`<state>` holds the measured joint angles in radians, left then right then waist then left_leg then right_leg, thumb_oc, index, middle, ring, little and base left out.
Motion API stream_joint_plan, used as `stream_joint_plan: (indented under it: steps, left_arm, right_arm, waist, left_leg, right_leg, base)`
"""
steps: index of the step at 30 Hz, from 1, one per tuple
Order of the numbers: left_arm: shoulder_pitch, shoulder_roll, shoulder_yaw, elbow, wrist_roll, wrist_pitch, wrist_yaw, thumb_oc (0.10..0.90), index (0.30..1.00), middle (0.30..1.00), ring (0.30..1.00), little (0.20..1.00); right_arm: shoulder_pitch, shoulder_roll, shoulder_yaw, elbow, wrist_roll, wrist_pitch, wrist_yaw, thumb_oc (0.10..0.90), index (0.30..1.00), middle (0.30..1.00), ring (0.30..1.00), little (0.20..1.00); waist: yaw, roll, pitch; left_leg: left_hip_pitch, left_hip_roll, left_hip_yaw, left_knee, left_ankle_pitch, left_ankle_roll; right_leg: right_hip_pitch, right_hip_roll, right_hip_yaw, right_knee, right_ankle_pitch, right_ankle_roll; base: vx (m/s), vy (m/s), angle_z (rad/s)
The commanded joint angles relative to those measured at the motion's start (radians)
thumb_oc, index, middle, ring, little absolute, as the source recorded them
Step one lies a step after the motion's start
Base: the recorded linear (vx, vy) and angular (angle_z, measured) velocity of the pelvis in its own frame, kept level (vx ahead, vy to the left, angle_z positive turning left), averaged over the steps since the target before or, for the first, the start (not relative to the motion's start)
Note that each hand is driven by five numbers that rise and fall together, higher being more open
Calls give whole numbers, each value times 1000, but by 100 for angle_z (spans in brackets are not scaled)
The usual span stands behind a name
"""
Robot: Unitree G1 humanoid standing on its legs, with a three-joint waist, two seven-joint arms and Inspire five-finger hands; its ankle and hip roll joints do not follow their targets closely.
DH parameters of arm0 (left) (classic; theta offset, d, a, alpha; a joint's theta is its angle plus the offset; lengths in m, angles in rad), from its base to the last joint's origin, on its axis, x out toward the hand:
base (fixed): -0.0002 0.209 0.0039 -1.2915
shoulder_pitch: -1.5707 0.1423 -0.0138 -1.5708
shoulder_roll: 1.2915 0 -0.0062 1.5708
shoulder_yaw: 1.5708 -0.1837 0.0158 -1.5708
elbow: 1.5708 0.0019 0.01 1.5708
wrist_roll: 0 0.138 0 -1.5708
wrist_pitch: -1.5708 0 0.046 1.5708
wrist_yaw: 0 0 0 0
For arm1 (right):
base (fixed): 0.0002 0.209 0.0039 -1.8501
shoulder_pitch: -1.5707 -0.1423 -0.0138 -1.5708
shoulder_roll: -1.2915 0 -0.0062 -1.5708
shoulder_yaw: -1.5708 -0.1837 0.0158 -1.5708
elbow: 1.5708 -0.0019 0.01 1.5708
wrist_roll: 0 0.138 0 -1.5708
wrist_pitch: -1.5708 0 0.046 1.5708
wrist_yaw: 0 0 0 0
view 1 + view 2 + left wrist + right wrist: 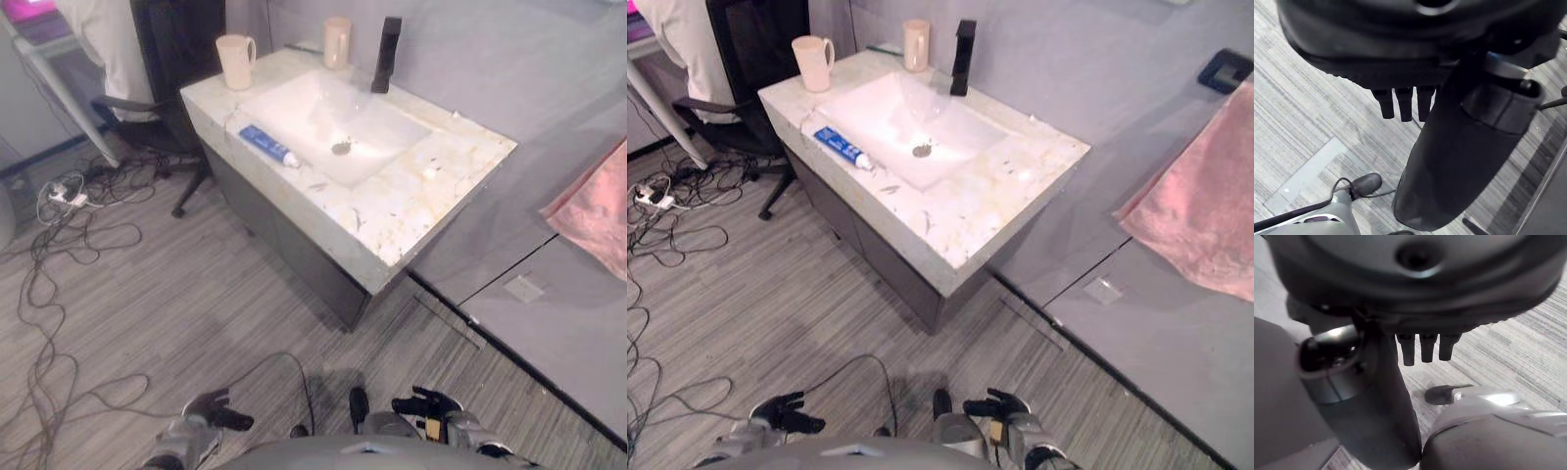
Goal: Organize the bathroom.
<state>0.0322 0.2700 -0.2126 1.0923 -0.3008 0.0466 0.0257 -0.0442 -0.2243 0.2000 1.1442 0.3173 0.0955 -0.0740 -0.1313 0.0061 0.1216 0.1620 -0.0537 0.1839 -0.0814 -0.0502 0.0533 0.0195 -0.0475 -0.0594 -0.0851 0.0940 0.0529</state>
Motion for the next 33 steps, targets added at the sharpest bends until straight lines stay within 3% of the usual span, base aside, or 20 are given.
stream_joint_plan:
  steps: [1, 4, 8, 10, 11, 13, 15, 16, 17, 19, 22, 26, 28, 29, 31, 33]
  left_arm:
    - [-79, -14, 2, 30, 24, -31, 14, 800, 900, 900, 900, 900]
    - [-78, -15, 14, 21, 40, -42, 28, 800, 900, 900, 900, 900]
    - [-104, -7, 10, 5, 69, -49, 2, 800, 900, 900, 900, 900]
    - [-112, -3, 8, -8, 67, -55, 3, 800, 900, 900, 900, 900]
    - [-107, -3, 14, -16, 48, -61, 11, 800, 900, 900, 900, 900]
    - [-105, -4, 19, -18, 50, -64, 12, 800, 900, 900, 900, 900]
    - [-101, -10, 28, -16, 60, -62, 6, 800, 900, 900, 900, 900]
    - [-101, -11, 29, -15, 66, -62, 4, 800, 900, 900, 900, 900]
    - [-98, -19, 28, -2, 89, -65, -6, 800, 900, 900, 900, 900]
    - [-98, -28, 24, 7, 86, -65, -13, 800, 900, 900, 900, 900]
    - [-101, -36, 13, 24, 113, -70, -29, 800, 900, 900, 900, 900]
    - [-110, -25, -31, 36, 116, -82, -23, 800, 900, 900, 900, 900]
    - [-118, -22, -56, 54, 127, -91, -5, 800, 900, 900, 900, 900]
    - [-127, -16, -75, 66, 167, -97, -10, 800, 900, 900, 900, 900]
    - [-131, -10, -96, 77, 174, -102, -1, 800, 900, 900, 900, 900]
    - [-139, 1, -94, 84, 162, -95, 2, 800, 900, 900, 900, 900]
  right_arm:
    - [-48, -42, 10, 29, -73, -4, 7, 800, 900, 900, 900, 900]
    - [-48, -45, 16, 32, -97, 12, 24, 800, 900, 900, 900, 900]
    - [-42, -59, 0, 34, -79, 20, 3, 800, 900, 900, 900, 900]
    - [-41, -68, -6, 37, -88, 27, 8, 800, 900, 900, 900, 900]
    - [-44, -71, -4, 38, -106, 30, 19, 800, 900, 900, 900, 900]
    - [-44, -72, -2, 38, -103, 32, 18, 800, 900, 900, 900, 900]
    - [-41, -75, -2, 33, -111, 30, 15, 800, 900, 900, 900, 900]
    - [-40, -77, -3, 32, -111, 30, 13, 800, 900, 900, 900, 900]
    - [-43, -89, -7, 31, -108, 38, 10, 800, 900, 900, 900, 900]
    - [-51, -97, -9, 34, -108, 43, 2, 800, 900, 900, 900, 900]
    - [-71, -100, -12, 47, -109, 49, -12, 800, 900, 900, 900, 900]
    - [-85, -96, -31, 42, -102, 54, -22, 800, 900, 900, 900, 900]
    - [-74, -89, -44, 40, -87, 53, -23, 800, 900, 900, 900, 900]
    - [-63, -86, -53, 39, -63, 49, -27, 800, 900, 900, 900, 900]
    - [-60, -89, -62, 47, -66, 46, -12, 800, 900, 900, 900, 900]
    - [-57, -90, -67, 63, -60, 51, 7, 800, 900, 900, 900, 900]
  waist:
    - [-18, 25, 9]
    - [-23, 31, 11]
    - [-49, 24, 25]
    - [-52, 15, 28]
    - [-51, 13, 25]
    - [-51, 14, 23]
    - [-52, 27, 14]
    - [-53, 30, 13]
    - [-58, 47, 8]
    - [-67, 61, 7]
    - [-73, 76, 12]
    - [-65, 70, 34]
    - [-54, 64, 40]
    - [-46, 60, 43]
    - [-38, 61, 46]
    - [-49, 66, 58]
  left_leg:
    - [-40, 53, -53, 36, -28, -70]
    - [-46, 58, -9, 71, -31, -81]
    - [-95, 114, 73, 197, -39, -115]
    - [-112, 152, 62, 228, -41, -127]
    - [-98, 197, 52, 203, -18, -141]
    - [-88, 222, 49, 189, 1, -151]
    - [-63, 314, 37, 132, 98, -192]
    - [-59, 326, 35, 123, 110, -197]
    - [-42, 372, 31, 96, 148, -218]
    - [-30, 381, 40, 86, 142, -226]
    - [-24, 353, 53, 79, 81, -225]
    - [-66, 280, 34, 137, 10, -184]
    - [-97, 234, 25, 173, -19, -150]
    - [-109, 202, 21, 184, -37, -125]
    - [-109, 176, 24, 187, -55, -103]
    - [-84, 157, 35, 176, -73, -82]
  right_leg:
    - [6, 55, 4, 115, -147, 80]
    - [14, 55, -12, 103, -147, 72]
    - [11, 11, -42, 111, -137, 61]
    - [14, -11, -44, 114, -132, 59]
    - [17, -22, -42, 112, -133, 62]
    - [19, -26, -41, 111, -135, 64]
    - [21, -36, -32, 108, -144, 72]
    - [22, -38, -30, 109, -146, 74]
    - [10, -60, -24, 125, -155, 86]
    - [-7, -85, -20, 148, -160, 98]
    - [-56, -140, -4, 223, -161, 141]
    - [-93, -223, 6, 306, -162, 184]
    - [-106, -283, -7, 370, -125, 170]
    - [-125, -339, -4, 440, -54, 155]
    - [-171, -381, 4, 534, 30, 143]
    - [-216, -333, 37, 625, 15, 137]
  base:
    - [64, -73, 0]
    - [12, -16, 7]
    - [-46, 102, 29]
    - [5, 271, 94]
    - [43, 251, 91]
    - [60, 249, 42]
    - [108, 367, 16]
    - [145, 500, 7]
    - [123, 443, -2]
    - [125, 520, 8]
    - [109, 472, 30]
    - [137, 492, 13]
    - [163, 483, 15]
    - [157, 471, 3]
    - [171, 439, 13]
    - [247, 402, -11]
